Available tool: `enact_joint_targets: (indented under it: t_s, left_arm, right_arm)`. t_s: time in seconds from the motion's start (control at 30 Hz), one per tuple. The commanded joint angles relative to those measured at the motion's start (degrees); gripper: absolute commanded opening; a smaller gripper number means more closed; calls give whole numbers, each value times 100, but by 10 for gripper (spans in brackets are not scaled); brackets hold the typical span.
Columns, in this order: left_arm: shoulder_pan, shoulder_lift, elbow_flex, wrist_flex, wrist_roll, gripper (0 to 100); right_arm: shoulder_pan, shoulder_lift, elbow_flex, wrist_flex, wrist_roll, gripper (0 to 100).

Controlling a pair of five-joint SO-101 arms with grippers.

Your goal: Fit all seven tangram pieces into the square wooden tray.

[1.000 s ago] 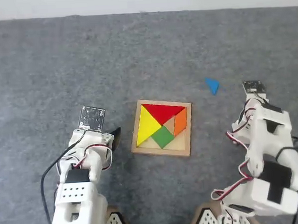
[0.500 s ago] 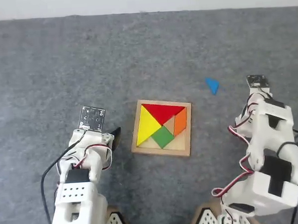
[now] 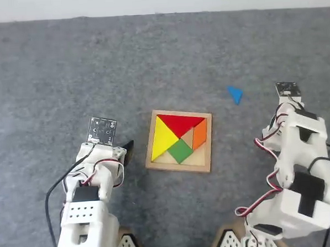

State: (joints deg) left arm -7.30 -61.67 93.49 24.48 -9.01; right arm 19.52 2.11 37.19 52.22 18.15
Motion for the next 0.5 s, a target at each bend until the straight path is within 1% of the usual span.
enact_joint_targets:
  t_s: [0.0, 0.03, 0.17, 0.33, 0.4, 0.47]
  left_arm:
    - [-35, -105, -31, -97, -53, 280]
    - [-35, -105, -31, -97, -53, 280]
    - [-35, -105, -31, -97, -53, 280]
    - [-35, -105, -31, -97, -53, 280]
    - [-35, -105, -31, -97, -53, 280]
    - [-35, -105, -31, -97, -53, 280]
  right_arm:
    - [312, -48, -246, 171, -70, 111]
    - [374, -57, -246, 171, -44, 95]
    - [453, -57, -255, 189, -35, 110]
    - [444, -57, -492, 462, -79, 112]
    - [435, -57, -730, 505, -378, 113]
    - [426, -22, -1029, 514, -1152, 113]
